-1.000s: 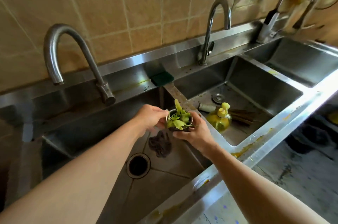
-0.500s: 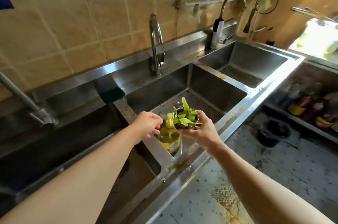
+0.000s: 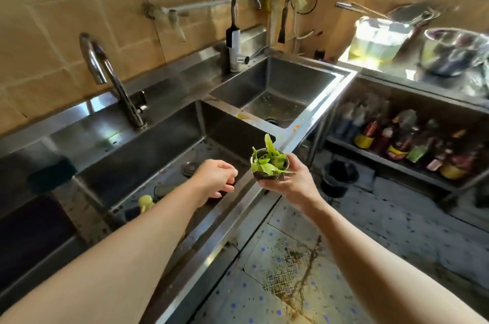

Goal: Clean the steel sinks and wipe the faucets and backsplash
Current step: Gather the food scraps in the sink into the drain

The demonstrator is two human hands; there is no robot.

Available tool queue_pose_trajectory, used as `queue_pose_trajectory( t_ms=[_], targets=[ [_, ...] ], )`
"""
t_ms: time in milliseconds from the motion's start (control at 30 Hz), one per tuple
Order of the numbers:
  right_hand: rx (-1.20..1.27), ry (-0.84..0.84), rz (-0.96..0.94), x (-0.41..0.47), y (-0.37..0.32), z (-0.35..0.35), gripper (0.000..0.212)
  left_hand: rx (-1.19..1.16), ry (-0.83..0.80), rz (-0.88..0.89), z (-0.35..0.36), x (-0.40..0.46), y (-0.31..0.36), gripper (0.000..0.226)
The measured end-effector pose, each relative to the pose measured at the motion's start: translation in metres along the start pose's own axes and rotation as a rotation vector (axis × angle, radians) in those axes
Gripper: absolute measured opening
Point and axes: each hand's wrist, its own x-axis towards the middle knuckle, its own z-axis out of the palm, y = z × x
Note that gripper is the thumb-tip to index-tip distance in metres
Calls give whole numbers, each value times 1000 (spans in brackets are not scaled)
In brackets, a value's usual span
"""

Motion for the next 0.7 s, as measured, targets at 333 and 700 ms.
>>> queue_pose_trajectory(
  t_ms=[333, 700],
  targets=[
    [-61, 199, 45, 71, 27, -101, 75, 61, -137, 92, 79, 107, 85, 11],
    [-63, 370, 116, 146, 46, -201, 73, 115, -299, 134, 158, 213, 180, 15]
  ],
)
